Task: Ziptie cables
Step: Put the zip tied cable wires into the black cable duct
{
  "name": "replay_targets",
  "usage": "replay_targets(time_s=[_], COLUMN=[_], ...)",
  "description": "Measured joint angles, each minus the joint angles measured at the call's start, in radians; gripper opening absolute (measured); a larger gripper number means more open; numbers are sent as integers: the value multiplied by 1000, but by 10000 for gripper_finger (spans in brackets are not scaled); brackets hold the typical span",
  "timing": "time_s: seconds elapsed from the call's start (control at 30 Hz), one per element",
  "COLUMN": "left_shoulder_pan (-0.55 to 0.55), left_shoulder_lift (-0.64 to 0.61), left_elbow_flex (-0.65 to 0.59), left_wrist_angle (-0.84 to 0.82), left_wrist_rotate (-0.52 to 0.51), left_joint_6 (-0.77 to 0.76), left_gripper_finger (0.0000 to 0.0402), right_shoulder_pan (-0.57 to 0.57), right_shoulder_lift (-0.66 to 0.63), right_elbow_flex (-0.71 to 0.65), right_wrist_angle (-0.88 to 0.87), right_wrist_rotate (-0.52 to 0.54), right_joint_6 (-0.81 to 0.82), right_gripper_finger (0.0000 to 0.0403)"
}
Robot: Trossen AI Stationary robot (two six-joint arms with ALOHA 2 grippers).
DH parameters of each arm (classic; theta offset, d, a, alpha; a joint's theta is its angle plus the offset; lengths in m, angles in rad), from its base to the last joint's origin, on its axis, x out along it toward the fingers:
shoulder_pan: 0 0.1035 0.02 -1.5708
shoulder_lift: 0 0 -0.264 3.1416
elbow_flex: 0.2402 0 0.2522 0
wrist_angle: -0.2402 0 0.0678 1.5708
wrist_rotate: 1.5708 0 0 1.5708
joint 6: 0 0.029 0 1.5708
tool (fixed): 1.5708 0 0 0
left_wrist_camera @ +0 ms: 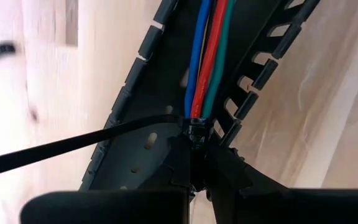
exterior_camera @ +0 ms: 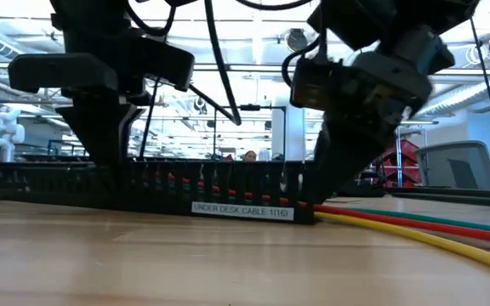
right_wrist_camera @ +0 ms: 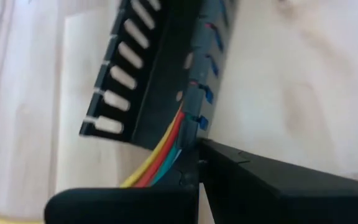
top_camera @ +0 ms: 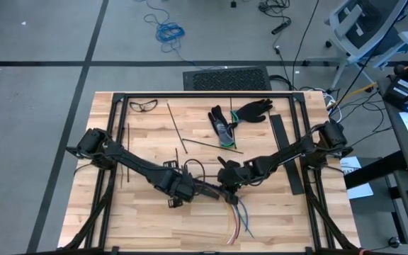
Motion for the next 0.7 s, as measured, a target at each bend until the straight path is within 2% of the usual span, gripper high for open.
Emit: replay_targets(time_s=[0.4,0.7], left_shoulder_pan=[74,107], left_shoulder_lift=[3,4], left_elbow_flex=[31,45], left_wrist_angle=[56,105], left_wrist_rotate=[-22,-35], left_joint_6=[372,451], left_gripper_finger=[28,28], right_shoulder_pan=[40,41], right_shoulder_lift=[1,1], right_elbow_flex=[-2,-4], right_wrist_angle=[-6,-16], right_wrist_rotate=[-84,-113], right_joint_6=[-95,-124], right_gripper_finger=[0,0])
